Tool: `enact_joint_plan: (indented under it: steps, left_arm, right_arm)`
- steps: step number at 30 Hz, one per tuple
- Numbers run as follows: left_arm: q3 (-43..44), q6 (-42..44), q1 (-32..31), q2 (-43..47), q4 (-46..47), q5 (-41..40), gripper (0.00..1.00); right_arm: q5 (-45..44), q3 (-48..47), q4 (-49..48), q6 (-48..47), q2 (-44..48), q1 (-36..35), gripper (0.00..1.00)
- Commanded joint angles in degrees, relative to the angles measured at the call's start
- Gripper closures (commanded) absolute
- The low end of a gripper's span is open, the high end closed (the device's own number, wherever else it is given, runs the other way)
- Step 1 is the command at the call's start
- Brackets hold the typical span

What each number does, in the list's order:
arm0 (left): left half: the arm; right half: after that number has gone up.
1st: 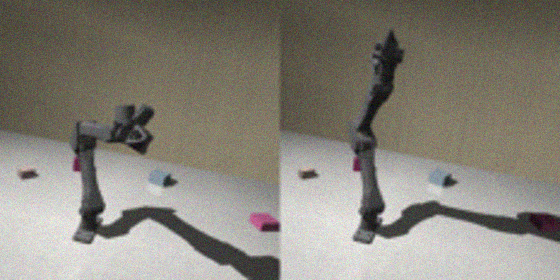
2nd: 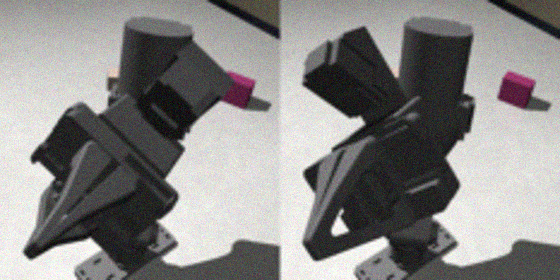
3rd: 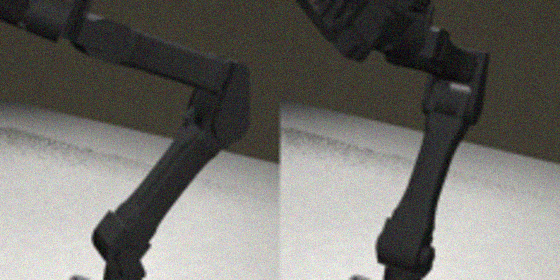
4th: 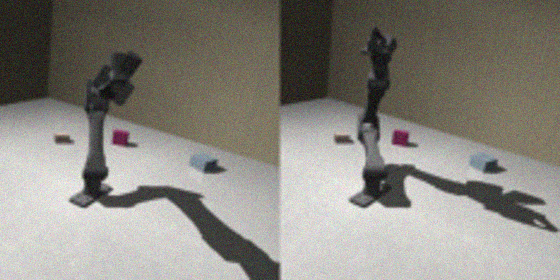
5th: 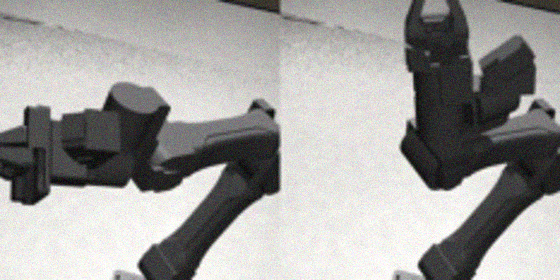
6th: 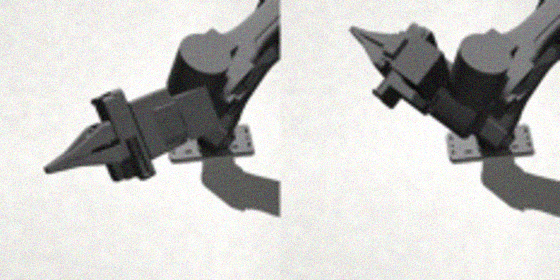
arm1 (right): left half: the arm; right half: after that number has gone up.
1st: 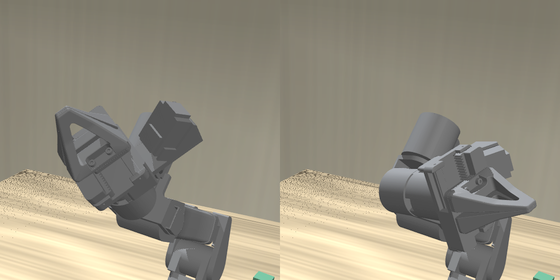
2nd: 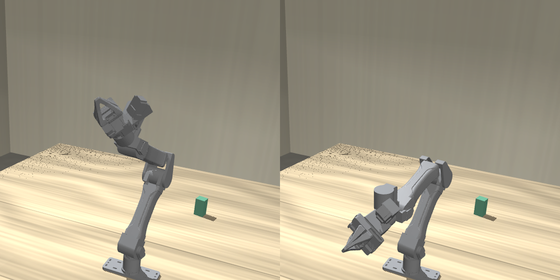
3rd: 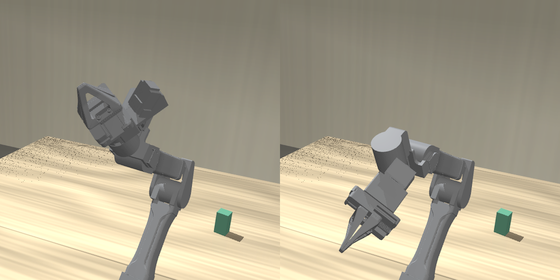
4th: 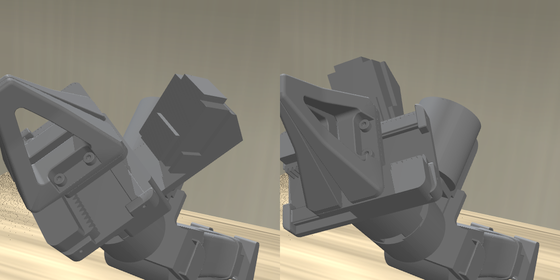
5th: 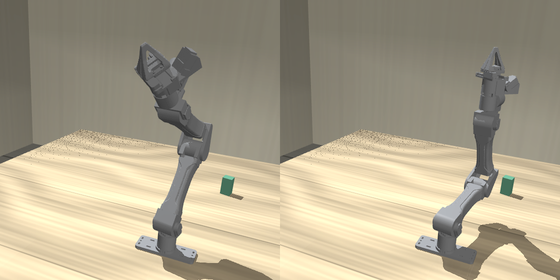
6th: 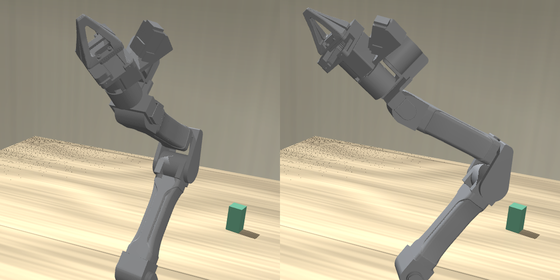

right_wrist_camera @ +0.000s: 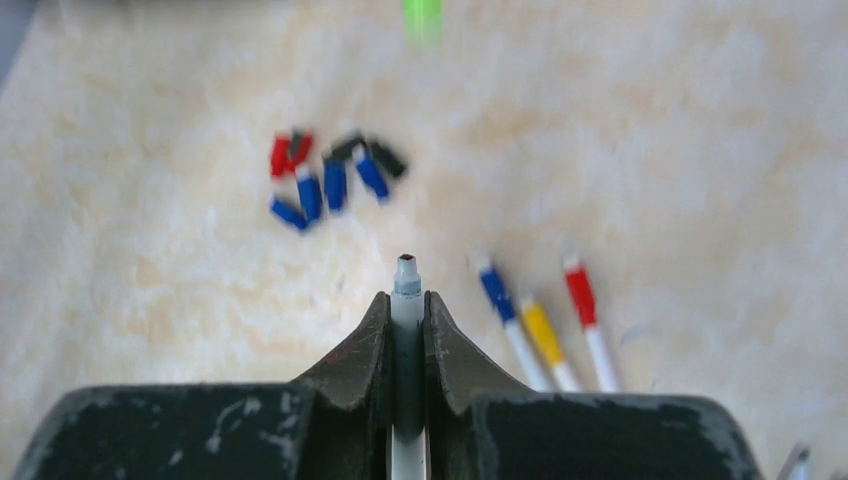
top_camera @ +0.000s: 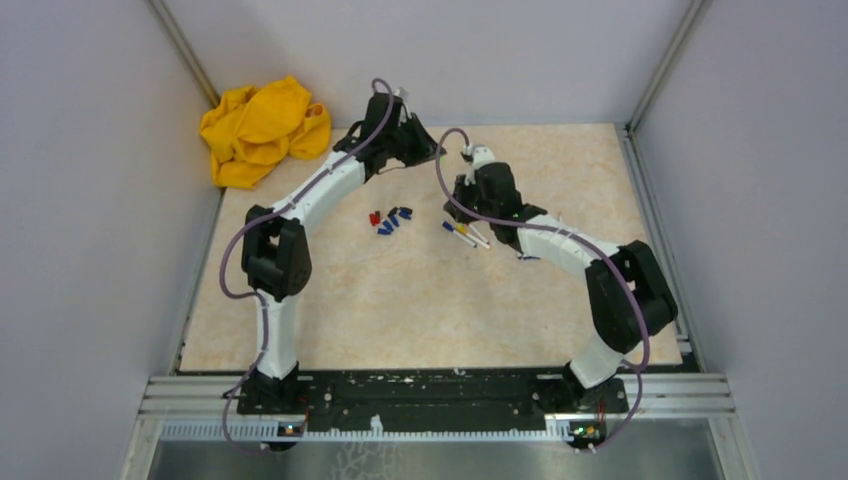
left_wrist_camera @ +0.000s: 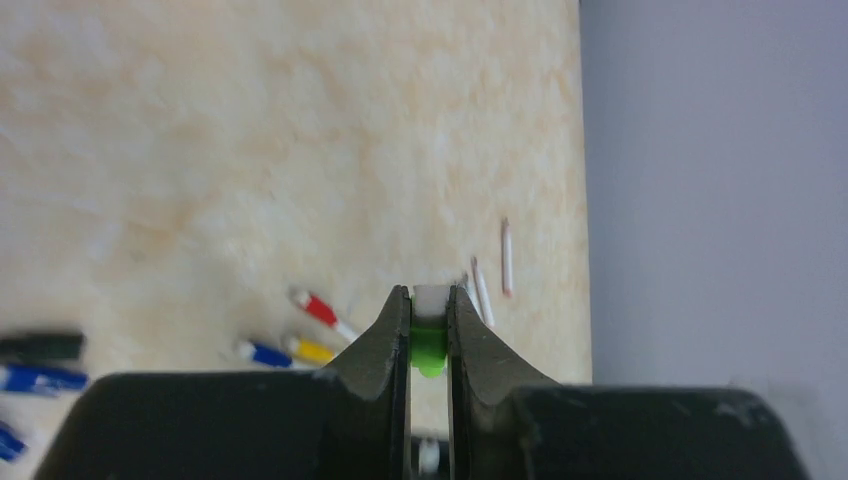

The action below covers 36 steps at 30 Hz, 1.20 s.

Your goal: Open the pen caps

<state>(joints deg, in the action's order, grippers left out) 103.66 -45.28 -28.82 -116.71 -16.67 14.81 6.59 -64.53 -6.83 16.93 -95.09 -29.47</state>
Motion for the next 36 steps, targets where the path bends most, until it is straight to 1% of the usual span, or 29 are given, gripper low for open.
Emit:
enact_joint_plan:
  steps: [1, 5, 7, 8, 12, 14, 19, 22, 25, 28, 32, 36]
  left_arm:
    - [9.88, 0.64, 6.01, -5.88, -2.82, -11.75, 1.00]
    - [13.72, 1.51, 6.05, -8.57, -4.85, -14.27, 1.00]
    - [13.62, 2.03, 6.07, -8.83, -5.03, -14.28, 1.00]
    - [12.91, 2.31, 6.00, -8.44, -5.18, -16.19, 1.00]
    - [4.82, 4.99, 5.01, -3.41, -4.22, -19.73, 1.00]
    - [-1.06, 5.48, 4.43, -0.71, -3.81, -20.77, 1.00]
    - [-16.33, 5.56, 2.55, 5.34, -2.56, -23.60, 1.00]
    - [-22.01, 5.05, 1.86, 7.43, -2.14, -23.88, 1.00]
    - [-25.31, 4.56, 1.05, 8.46, -2.05, -24.16, 1.00]
    - [-27.44, 4.18, 0.41, 8.88, -1.62, -24.75, 0.97]
    - [-28.06, 4.04, -0.07, 8.23, -1.57, -24.76, 0.95]
    - [-27.99, 4.25, -0.44, 8.02, -2.08, -25.56, 0.86]
  right_arm:
    - [0.54, 8.98, 1.92, 2.63, 7.35, -2.17, 1.00]
    - [-0.45, 10.66, 1.79, 2.85, 9.05, -2.17, 1.00]
    - [-1.03, 11.26, 1.37, 2.91, 9.71, -2.17, 1.00]
    - [-1.96, 11.25, 1.73, 2.81, 10.39, -2.17, 1.00]
    - [-7.64, 8.81, 6.44, 0.50, 12.27, -1.72, 1.00]
    - [-10.94, 7.53, 9.47, -0.40, 12.30, -0.67, 1.00]
    - [-14.57, 6.79, 12.68, -1.10, 10.95, 2.15, 1.00]
    - [-16.54, 6.88, 13.32, -1.40, 9.62, 2.71, 1.00]
    - [-17.75, 7.09, 13.47, -1.60, 7.78, 3.18, 1.00]
    - [-18.80, 7.39, 13.05, -2.00, 5.89, 3.49, 1.00]
    - [-19.81, 7.76, 12.79, -2.09, 4.14, 4.47, 1.00]
    - [-20.26, 8.07, 12.85, -2.11, 2.77, 5.34, 1.00]
